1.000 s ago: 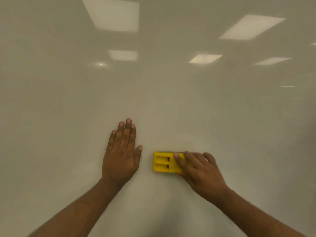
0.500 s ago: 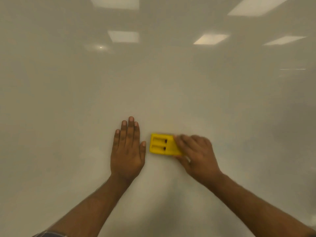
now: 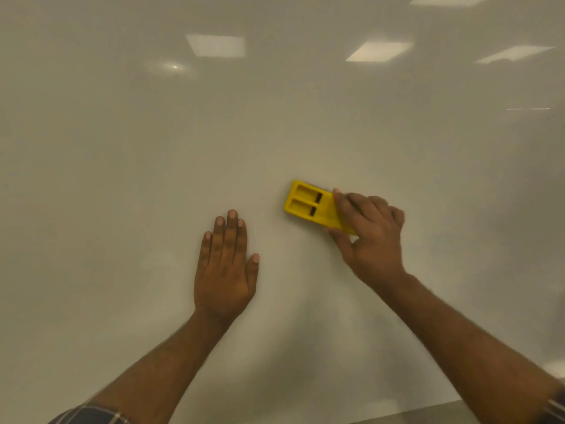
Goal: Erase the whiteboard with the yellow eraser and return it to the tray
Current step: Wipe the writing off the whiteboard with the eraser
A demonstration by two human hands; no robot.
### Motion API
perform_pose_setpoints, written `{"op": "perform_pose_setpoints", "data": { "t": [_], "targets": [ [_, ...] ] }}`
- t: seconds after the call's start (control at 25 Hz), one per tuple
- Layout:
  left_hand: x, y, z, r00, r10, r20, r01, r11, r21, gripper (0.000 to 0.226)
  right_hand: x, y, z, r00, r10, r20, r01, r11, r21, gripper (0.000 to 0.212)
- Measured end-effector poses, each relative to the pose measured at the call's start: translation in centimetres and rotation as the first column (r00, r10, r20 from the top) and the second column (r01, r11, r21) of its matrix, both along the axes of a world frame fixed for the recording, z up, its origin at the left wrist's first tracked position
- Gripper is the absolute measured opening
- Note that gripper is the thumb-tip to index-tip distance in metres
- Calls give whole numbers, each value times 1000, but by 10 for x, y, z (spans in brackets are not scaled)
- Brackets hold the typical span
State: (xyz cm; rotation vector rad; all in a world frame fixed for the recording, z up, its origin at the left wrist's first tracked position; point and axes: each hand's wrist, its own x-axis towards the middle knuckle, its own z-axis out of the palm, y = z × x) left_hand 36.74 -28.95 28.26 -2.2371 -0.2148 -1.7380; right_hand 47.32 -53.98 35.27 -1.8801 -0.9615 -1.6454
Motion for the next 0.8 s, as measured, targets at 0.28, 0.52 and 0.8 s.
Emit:
{"op": "perform_pose_setpoints", "data": {
  "t": [0.28, 0.52, 0.8],
  "targets": [
    [-2, 1, -12, 1000, 5, -18, -5, 1000, -10, 67, 7, -51, -95, 982, -41, 186, 113, 912, -394, 43],
    [-2, -1, -13, 1000, 6, -21, -6, 999, -39, 67, 46, -89, -27, 983, -127, -133, 141, 985, 104, 54],
    [-3, 0, -19, 1000, 6, -28, -7, 999, -38, 68, 23, -78, -121, 992, -128, -19, 122, 970, -213, 47]
  ]
}}
